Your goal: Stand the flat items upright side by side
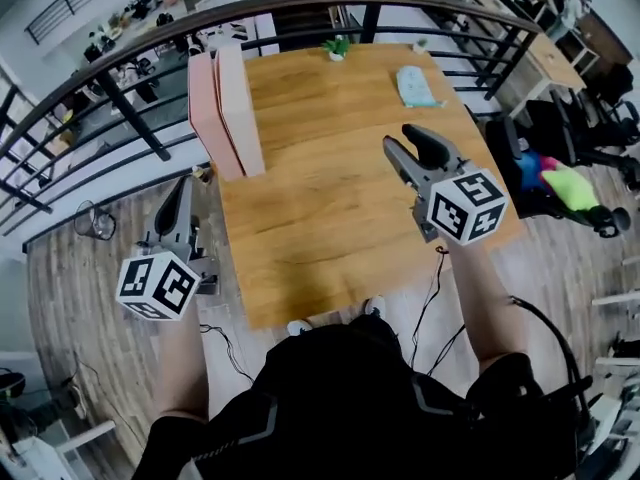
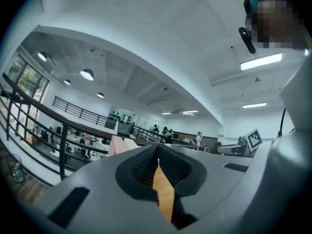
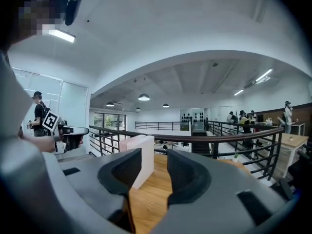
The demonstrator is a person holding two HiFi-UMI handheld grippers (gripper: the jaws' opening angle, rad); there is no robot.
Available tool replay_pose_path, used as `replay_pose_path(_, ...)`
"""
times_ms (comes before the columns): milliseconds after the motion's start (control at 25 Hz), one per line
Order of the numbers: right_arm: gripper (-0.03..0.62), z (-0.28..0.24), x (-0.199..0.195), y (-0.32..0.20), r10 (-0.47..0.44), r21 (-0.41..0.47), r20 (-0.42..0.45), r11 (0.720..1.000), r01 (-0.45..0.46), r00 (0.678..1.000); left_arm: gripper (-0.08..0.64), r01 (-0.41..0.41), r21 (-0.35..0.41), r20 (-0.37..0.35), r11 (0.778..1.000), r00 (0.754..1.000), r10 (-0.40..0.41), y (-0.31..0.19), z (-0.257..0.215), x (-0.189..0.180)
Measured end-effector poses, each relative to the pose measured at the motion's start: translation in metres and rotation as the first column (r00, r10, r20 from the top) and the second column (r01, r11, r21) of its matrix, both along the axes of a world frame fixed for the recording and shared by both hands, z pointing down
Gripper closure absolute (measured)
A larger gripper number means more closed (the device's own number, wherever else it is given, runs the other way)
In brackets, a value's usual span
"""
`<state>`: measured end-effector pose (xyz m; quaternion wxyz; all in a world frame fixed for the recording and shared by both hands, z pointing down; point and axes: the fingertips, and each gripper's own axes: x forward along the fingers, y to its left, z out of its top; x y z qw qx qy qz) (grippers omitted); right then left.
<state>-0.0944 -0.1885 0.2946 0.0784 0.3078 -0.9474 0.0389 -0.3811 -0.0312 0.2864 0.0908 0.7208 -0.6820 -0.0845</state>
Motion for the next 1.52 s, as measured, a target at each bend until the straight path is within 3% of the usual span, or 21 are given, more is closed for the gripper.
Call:
replay_pose_path(80,0.433,-0.006,0.021,0.002,0.02,0.009,0.0,1.0,-0.02,1.0,0.53,-0.024,-0.009,0.007,1.0,1.0,0.024,-0.006,-0.004,0.015)
replay_pose_path(240,0.464,-0.013,0.051,0.007,0.024,0.014,0.025,1.0,-0.024,0.999,0.531,0.011,-0.003,0.134,1.0,0.991,-0.011,-0.008,-0.016,0.035)
replay_pose_path(400,0.556,-0.024,0.08,0.003,0.044,0.038,0.035,0.998,-0.045,0.998,0.531,0.037,-0.039,0.146,0.999,0.989,-0.031,-0.021,-0.024,0.056)
replay_pose_path(560,0.575,-0.029,0.092,-0.004,0.023,0.028,0.062,0.999,-0.025,0.998,0.532,0.107,-0.064,0.189,0.992,0.978,-0.093,-0.026,-0.025,0.065)
replay_pose_path(720,0.576,-0.032,0.107,-0.021,0.017,0.043,0.024,0.999,-0.018,1.0,0.531,0.112,-0.024,0.182,0.993,0.978,-0.106,-0.029,-0.04,0.089)
replay_pose_path(920,0.577,-0.04,0.122,-0.036,0.002,0.06,0.033,0.998,-0.004,0.999,0.531,0.015,-0.017,0.108,1.0,0.994,-0.013,-0.037,-0.044,0.124)
replay_pose_path(1120,0.577,-0.049,0.12,-0.047,-0.019,0.075,0.027,0.997,0.017,0.999,0.531,0.136,-0.04,0.153,0.99,0.98,-0.129,-0.034,-0.05,0.117)
replay_pose_path(1240,0.577,-0.05,0.122,-0.055,-0.025,0.068,0.04,0.997,0.022,0.999,0.531,0.147,-0.058,0.106,0.988,0.984,-0.14,-0.035,-0.048,0.123)
replay_pose_path(1520,0.577,-0.047,0.11,-0.066,-0.062,0.088,0.015,0.994,0.06,0.998,0.531,0.216,-0.042,0.161,0.975,0.965,-0.207,-0.036,-0.05,0.126)
